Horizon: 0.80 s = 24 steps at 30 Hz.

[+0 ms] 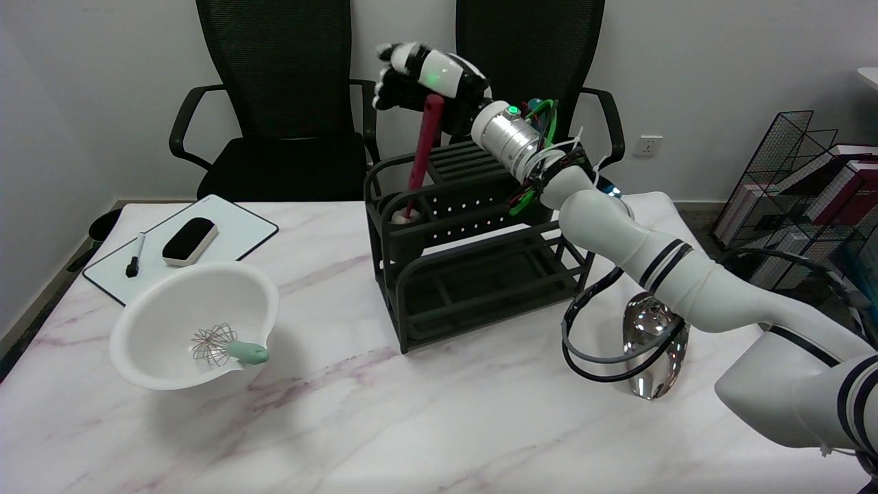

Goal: Place the pink sponge bottle brush into the kitchen storage rack.

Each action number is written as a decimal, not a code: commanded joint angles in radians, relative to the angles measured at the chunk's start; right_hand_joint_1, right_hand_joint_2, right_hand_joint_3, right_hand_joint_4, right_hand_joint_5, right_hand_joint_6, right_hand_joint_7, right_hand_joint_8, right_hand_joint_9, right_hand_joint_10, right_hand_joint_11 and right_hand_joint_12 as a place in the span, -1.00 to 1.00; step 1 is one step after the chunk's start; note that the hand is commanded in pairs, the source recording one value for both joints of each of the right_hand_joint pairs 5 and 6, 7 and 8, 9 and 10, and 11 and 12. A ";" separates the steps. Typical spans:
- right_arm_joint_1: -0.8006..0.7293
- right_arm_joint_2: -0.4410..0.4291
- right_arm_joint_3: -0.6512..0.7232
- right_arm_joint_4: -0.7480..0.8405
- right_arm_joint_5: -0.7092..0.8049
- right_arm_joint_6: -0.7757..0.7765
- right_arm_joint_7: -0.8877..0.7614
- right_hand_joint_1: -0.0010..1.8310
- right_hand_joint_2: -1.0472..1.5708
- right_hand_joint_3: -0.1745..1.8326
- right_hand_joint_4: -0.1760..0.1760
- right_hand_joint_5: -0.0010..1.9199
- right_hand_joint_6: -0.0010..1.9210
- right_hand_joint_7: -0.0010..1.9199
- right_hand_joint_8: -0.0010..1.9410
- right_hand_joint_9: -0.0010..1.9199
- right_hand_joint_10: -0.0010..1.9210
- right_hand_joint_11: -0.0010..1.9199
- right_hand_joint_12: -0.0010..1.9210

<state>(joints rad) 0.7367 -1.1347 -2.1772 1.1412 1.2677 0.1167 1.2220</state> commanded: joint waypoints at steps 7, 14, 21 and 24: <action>-0.073 0.049 0.066 0.131 -0.074 0.165 -0.033 0.20 0.31 0.58 0.00 -0.42 -0.42 -0.11 -0.12 -0.16 -0.17 0.00 -0.01; -0.122 0.062 0.138 0.240 -0.076 0.172 -0.035 0.18 0.37 0.55 0.00 -0.39 -0.39 -0.07 -0.08 -0.16 -0.16 -0.01 -0.01; -0.245 0.087 0.211 0.389 -0.087 0.267 -0.055 0.12 0.46 0.42 0.00 -0.19 -0.19 0.20 0.19 0.15 0.15 0.16 0.16; -0.329 0.094 0.221 0.457 -0.088 0.341 -0.085 0.10 0.51 0.40 0.00 -0.13 -0.13 0.28 0.27 0.27 0.27 0.23 0.23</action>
<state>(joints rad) 0.6384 -1.0862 -2.0778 1.3302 1.2115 0.2607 1.1968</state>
